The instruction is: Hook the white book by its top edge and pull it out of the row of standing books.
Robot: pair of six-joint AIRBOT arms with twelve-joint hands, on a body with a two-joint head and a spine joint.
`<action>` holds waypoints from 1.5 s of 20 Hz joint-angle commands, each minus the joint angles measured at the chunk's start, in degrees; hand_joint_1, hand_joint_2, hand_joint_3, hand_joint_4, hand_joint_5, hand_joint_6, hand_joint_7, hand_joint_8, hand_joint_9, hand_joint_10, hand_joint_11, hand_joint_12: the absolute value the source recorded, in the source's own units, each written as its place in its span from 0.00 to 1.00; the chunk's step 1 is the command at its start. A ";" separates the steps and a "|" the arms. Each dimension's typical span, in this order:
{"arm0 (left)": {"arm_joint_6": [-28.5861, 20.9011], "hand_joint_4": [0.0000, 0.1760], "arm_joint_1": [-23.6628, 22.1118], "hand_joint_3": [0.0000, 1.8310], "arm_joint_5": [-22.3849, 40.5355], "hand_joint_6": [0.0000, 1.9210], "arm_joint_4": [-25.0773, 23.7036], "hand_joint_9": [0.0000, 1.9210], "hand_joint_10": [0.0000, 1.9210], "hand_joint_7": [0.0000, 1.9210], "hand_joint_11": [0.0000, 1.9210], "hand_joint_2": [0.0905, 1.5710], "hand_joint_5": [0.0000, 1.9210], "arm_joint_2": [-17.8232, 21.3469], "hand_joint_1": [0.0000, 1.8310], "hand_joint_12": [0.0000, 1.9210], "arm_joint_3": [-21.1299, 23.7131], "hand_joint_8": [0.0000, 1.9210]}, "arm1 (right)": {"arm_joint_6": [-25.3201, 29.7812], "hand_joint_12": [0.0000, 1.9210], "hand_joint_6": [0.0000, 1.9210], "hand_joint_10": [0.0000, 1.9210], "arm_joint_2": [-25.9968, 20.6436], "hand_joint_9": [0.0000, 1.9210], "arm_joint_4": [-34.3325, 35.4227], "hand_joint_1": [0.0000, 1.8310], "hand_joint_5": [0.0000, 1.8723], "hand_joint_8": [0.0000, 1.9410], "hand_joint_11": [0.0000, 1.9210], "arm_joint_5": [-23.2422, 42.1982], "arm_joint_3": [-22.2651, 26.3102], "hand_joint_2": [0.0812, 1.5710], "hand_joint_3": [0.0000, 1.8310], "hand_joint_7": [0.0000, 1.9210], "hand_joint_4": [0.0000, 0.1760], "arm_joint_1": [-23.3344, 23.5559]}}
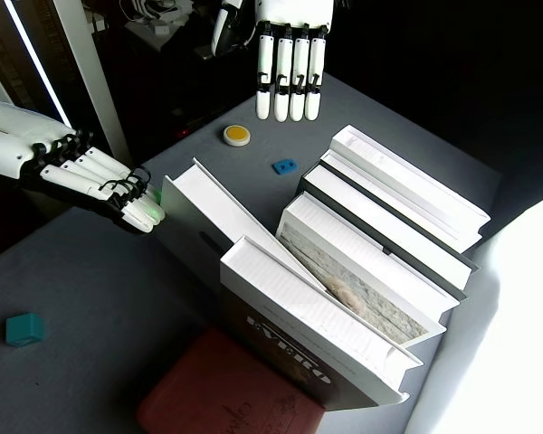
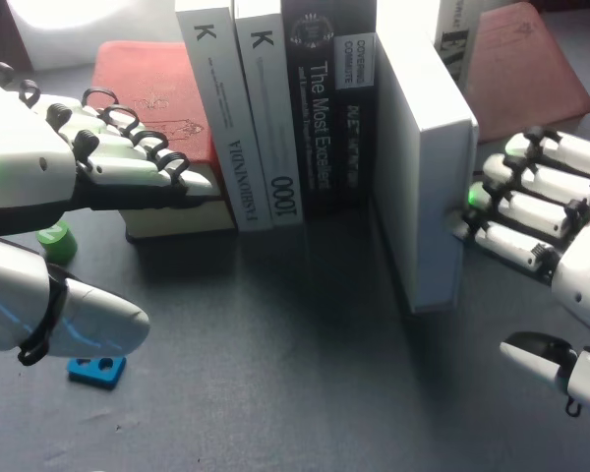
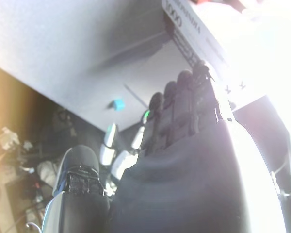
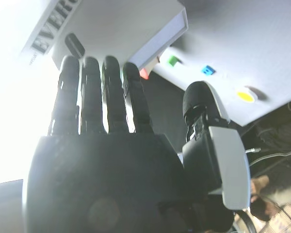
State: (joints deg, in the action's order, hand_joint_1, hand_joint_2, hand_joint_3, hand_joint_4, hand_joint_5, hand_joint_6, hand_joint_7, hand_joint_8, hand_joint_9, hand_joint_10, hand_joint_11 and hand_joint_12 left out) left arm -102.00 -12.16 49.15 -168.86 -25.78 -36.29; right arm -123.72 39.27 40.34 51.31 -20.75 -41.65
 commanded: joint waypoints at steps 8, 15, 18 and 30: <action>0.07 0.00 -0.81 0.00 -4.75 0.00 0.61 0.00 0.00 0.01 0.00 0.78 0.02 0.07 0.00 0.00 -0.08 0.00 | -0.65 0.21 0.00 0.00 0.93 0.10 -2.37 0.04 0.13 0.00 0.00 4.38 -0.76 0.85 0.00 0.12 0.00 -0.09; 0.07 0.00 -0.80 0.00 -4.75 0.00 0.47 0.00 0.00 0.01 0.00 0.78 0.01 0.07 0.00 0.00 -0.03 0.00 | -3.61 0.18 0.00 0.01 -0.29 0.09 -2.26 0.07 0.13 0.00 0.00 8.22 5.14 0.84 0.00 0.12 0.00 -0.65; 0.05 0.00 -0.80 0.00 -4.75 0.00 0.44 0.00 0.00 0.00 0.00 0.78 0.01 0.07 0.00 0.00 0.44 0.00 | -4.96 0.19 0.00 0.00 -0.72 0.09 -1.86 0.08 0.13 0.00 0.00 10.00 7.55 0.84 0.00 0.12 0.00 -0.61; 0.04 0.00 -0.80 0.00 -4.74 0.00 0.27 0.00 0.00 0.01 0.00 0.79 0.02 0.08 0.00 0.00 -0.05 0.00 | 1.36 0.20 0.00 0.00 -0.72 0.09 -8.84 0.09 0.13 0.00 0.00 15.08 8.55 0.84 0.00 0.12 0.00 5.63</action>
State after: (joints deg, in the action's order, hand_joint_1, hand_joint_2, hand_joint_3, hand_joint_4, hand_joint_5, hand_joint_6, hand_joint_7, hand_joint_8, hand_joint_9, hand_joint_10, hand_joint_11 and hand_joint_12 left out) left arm -102.00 -12.16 49.15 -169.01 -25.78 -36.18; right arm -120.16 38.76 33.93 60.86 -12.97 -35.77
